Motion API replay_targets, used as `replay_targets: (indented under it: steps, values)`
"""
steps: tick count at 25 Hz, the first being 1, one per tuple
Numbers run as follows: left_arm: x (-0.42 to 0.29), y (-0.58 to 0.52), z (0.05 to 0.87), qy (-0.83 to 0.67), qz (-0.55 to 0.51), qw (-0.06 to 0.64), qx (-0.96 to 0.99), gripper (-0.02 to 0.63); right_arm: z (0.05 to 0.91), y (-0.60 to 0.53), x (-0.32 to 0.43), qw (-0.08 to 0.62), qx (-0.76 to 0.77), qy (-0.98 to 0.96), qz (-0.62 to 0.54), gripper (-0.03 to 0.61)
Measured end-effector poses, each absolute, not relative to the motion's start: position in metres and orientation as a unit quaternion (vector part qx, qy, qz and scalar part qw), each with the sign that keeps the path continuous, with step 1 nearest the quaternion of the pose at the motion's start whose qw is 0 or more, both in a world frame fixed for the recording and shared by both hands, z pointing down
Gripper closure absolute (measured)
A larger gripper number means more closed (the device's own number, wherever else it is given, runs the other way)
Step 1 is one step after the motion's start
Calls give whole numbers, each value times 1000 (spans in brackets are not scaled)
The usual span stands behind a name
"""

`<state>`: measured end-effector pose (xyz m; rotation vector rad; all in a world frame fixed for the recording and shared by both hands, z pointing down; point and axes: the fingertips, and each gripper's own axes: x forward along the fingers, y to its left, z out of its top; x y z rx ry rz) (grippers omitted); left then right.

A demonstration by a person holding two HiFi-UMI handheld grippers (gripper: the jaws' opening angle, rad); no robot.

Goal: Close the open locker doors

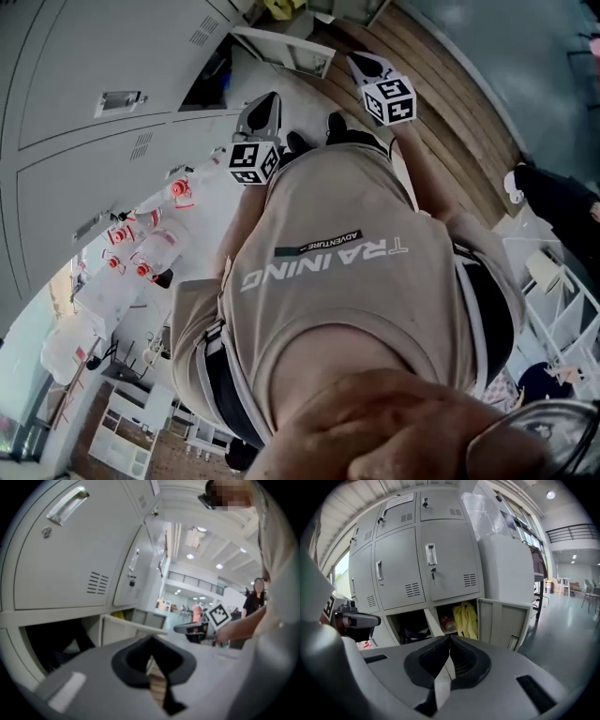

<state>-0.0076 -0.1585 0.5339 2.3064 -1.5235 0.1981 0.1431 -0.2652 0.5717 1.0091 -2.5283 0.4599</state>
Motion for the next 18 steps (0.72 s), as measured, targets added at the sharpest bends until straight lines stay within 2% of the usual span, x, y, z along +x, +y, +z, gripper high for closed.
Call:
replay_targets:
  steps: [5,18]
  values:
    - [-8,-167,532,-579,73,193,789,609,588,-291,127,214,300,-916,158,565]
    - [-24,-159,540,-654,60,212,724,609,591,-284,91,219,196,-945,146,565]
